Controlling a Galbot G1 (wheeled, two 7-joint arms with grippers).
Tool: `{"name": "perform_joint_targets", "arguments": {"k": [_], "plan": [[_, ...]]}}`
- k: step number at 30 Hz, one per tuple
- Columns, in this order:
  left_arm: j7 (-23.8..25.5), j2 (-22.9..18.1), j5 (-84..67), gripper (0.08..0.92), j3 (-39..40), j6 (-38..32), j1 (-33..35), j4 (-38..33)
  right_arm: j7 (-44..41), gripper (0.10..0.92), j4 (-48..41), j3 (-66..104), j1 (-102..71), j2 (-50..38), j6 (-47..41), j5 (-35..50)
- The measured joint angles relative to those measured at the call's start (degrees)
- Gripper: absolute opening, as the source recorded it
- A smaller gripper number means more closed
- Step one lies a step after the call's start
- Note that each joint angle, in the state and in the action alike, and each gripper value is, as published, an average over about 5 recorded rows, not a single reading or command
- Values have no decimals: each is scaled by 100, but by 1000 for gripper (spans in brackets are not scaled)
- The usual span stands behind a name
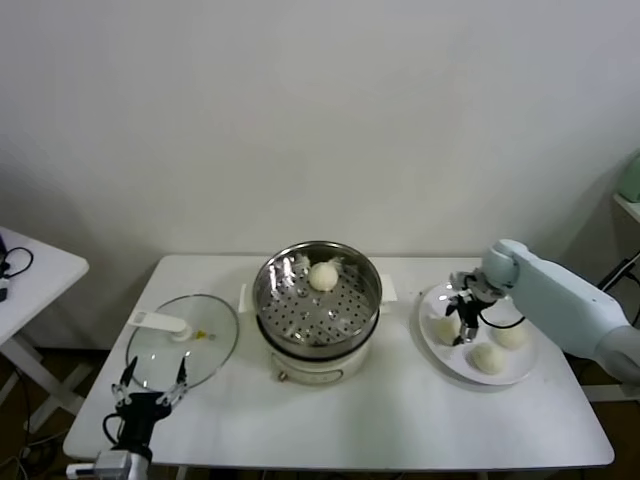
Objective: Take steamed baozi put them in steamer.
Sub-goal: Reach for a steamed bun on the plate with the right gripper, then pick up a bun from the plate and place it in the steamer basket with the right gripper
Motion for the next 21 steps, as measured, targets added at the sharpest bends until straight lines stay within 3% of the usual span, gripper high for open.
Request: {"name": "perform_joint_targets", "arguments": {"k": [12,21], "plan": [[-6,-9,0,823,27,-6,10,-5,56,679,96,-186,222,-121,-134,410],[-3,-10,6,823,92,32,-38,-85,145,687,348,-989,1226,-227,-477,1774]]}}
